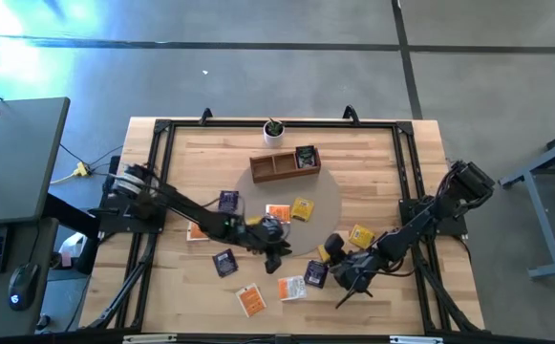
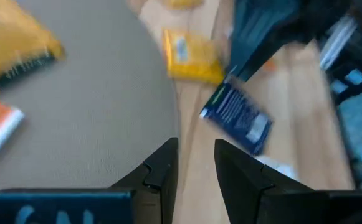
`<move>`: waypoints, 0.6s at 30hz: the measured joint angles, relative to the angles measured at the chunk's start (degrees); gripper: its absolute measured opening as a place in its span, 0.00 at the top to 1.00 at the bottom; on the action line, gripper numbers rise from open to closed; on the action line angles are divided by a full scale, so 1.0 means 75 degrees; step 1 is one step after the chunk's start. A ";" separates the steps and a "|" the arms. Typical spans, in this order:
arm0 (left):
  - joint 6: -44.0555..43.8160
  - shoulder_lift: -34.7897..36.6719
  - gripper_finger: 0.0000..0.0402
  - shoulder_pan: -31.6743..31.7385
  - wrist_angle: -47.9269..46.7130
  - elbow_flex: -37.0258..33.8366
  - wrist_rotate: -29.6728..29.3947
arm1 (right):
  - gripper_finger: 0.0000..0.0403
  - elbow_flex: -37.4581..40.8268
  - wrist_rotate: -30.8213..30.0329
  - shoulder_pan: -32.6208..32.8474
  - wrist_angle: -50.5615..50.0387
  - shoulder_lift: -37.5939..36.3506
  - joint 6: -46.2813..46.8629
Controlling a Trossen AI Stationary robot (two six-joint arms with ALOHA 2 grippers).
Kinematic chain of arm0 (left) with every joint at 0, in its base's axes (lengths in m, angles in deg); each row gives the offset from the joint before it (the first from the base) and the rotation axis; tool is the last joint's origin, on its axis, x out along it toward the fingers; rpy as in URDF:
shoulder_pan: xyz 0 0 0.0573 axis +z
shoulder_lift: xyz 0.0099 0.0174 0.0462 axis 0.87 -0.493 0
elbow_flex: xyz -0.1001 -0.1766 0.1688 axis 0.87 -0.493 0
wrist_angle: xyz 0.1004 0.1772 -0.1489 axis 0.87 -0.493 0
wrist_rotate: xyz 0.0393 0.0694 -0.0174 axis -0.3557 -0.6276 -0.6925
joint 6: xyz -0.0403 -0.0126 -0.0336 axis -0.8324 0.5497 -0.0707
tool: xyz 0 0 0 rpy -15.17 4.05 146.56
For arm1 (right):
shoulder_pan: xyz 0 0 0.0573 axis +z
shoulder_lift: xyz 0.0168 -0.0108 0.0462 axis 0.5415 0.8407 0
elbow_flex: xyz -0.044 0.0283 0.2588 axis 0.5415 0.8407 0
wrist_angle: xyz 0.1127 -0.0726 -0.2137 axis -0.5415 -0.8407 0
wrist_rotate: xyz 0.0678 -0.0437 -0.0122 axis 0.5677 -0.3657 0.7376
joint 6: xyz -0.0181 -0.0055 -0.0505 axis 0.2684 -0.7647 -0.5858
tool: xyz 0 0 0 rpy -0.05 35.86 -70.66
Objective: Pick & Place Tea
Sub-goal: Put the bottom purple tea bag into the right section of the wooden organizer
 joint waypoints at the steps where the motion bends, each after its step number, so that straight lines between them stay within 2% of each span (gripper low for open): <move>1: 0.0003 -0.0205 0.74 0.0003 -0.0011 0.0179 0.0115 | 0.62 0.0000 0.0031 0.0003 0.0004 0.0000 -0.0051; 5: 0.0501 -0.0936 0.74 0.0000 -0.0296 0.1080 0.0361 | 0.62 0.0000 0.0286 0.0009 0.0051 0.0000 -0.0250; 13: 0.1516 -0.1688 0.74 0.0003 -0.3235 0.2890 -0.0104 | 0.62 -0.0035 0.0219 0.0000 0.0856 0.0631 -0.0867; 18: 0.1856 -0.1902 0.74 0.0003 -0.3197 0.3091 -0.0013 | 0.63 -0.0045 -0.0459 0.0003 0.1220 0.1015 -0.1419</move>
